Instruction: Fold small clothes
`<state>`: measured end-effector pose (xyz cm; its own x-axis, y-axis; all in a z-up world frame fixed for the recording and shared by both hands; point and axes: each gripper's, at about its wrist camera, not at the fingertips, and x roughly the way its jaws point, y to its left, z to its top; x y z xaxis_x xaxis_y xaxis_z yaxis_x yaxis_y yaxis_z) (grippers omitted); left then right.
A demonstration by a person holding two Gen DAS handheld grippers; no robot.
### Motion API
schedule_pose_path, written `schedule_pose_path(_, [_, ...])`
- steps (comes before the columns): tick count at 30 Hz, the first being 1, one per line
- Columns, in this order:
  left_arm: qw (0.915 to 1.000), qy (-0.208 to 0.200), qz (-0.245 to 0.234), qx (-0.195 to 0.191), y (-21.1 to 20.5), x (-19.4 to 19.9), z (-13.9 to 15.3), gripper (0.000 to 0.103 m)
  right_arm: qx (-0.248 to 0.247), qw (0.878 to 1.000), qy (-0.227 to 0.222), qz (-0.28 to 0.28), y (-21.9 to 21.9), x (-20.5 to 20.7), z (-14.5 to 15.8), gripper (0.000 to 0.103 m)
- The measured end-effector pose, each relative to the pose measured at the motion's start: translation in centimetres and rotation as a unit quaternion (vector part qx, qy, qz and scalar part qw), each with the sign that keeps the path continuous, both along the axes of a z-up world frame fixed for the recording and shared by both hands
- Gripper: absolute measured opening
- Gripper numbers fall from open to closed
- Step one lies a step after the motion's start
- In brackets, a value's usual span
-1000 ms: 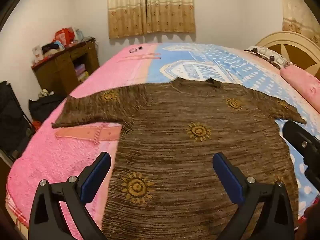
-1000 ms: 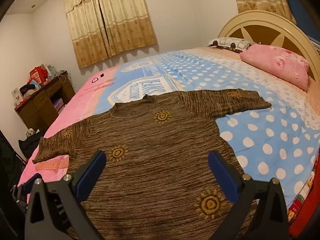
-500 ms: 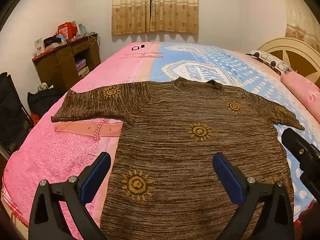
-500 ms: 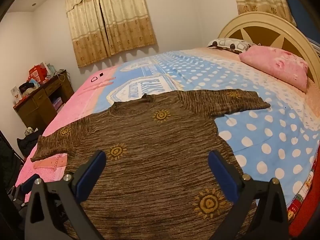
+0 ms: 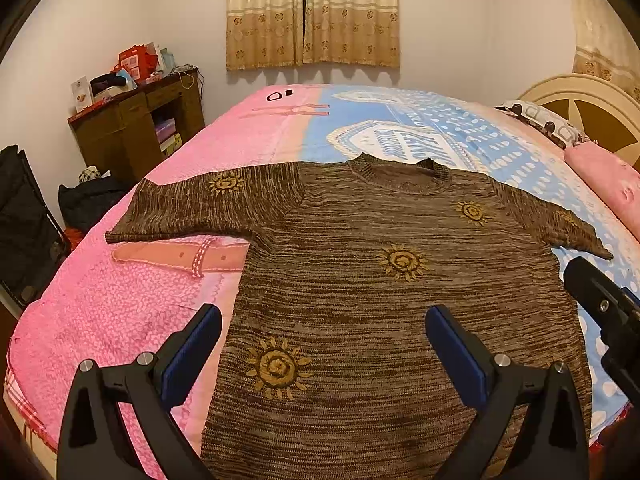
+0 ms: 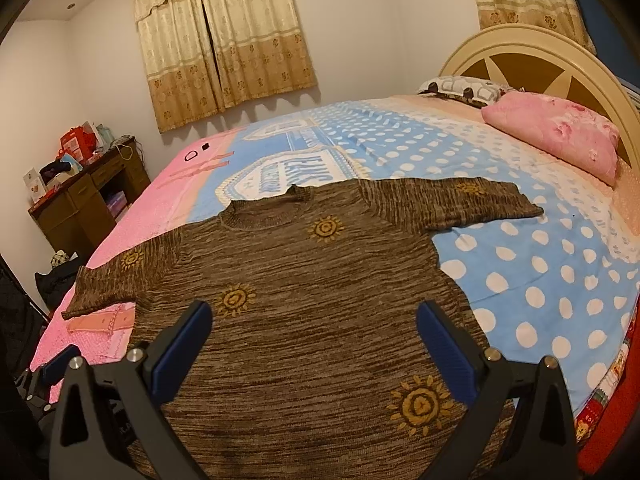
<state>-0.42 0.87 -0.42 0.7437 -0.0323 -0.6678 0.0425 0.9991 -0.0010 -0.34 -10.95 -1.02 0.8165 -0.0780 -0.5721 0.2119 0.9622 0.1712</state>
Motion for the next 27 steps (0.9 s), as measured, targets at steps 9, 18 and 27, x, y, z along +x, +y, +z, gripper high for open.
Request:
schedule_pose_path(9, [1.0000, -0.001, 0.001, 0.004, -0.04, 0.07, -0.19, 0.102, 0.004, 1.000, 0.001, 0.000, -0.05, 0.00, -0.29, 0.103])
schedule_pose_path(18, [1.0000, 0.001, 0.000, 0.007, -0.12, 0.05, -0.30, 0.102, 0.007, 1.000, 0.007, 0.002, -0.25, 0.01, -0.57, 0.103])
schedule_pose_path(27, [0.9999, 0.002, 0.001, 0.011, -0.18, -0.01, -0.37, 0.102, 0.007, 1.000, 0.009, 0.001, -0.28, -0.08, -0.70, 0.103])
